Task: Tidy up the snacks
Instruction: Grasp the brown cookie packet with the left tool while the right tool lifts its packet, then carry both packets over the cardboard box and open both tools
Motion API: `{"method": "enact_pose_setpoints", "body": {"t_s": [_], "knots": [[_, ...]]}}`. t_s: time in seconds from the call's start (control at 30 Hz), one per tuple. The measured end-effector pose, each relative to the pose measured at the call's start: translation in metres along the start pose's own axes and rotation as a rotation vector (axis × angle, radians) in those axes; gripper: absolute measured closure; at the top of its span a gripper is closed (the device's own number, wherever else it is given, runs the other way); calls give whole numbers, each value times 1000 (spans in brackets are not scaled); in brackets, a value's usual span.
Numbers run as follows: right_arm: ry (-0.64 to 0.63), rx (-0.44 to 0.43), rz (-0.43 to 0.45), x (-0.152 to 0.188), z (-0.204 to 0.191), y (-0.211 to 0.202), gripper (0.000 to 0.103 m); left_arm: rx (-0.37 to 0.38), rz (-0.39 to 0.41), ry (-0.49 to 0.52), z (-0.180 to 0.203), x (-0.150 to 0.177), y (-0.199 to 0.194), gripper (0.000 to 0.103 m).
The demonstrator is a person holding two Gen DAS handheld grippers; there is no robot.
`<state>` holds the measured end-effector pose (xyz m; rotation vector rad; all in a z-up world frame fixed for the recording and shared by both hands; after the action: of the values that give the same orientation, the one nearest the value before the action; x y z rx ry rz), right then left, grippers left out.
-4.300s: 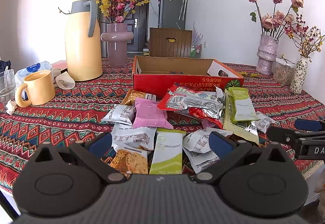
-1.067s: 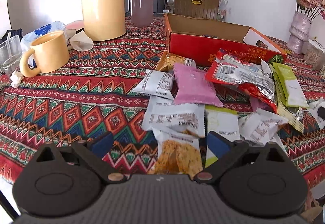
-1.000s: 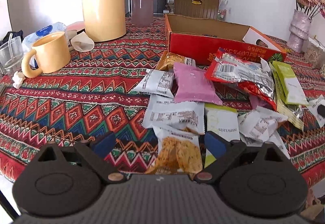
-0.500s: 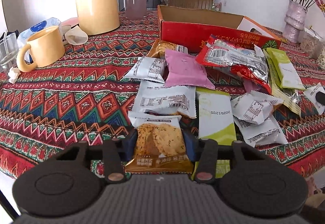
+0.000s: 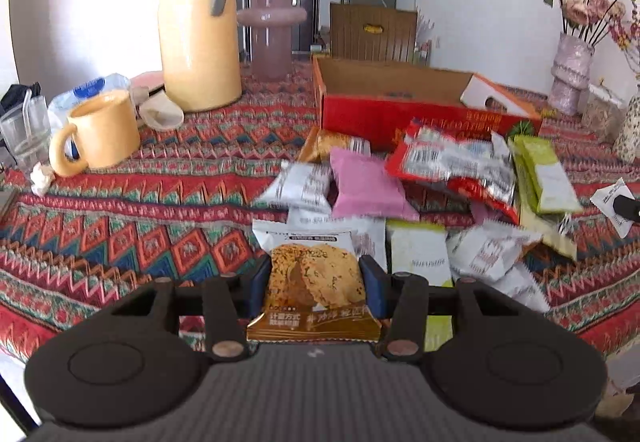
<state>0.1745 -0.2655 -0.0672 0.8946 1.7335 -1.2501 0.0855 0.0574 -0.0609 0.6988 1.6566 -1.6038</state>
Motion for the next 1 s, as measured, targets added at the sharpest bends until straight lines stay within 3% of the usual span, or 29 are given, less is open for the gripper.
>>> {"method": "enact_pose_setpoints", "body": {"t_s": [0.53,1.0], "knots": [[-35,-16,113,-65,-13,17,63,33,109,11,31,-72,15,55],[-53,-48,132,-129,-23,92,63,19,160,42,63,-155,65,55]]}}
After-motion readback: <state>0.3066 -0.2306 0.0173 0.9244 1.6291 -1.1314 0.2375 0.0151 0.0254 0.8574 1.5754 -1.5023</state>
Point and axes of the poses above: each gripper's, at about its wrist camera, not at the fingertips, and y roughly the way its jaws point, z to its right, x to its underside, the point moved 8 cm from there along y, roughly the way its jaws point, and after that the axes turned 1 degree about -y, right-handed, at the moved point
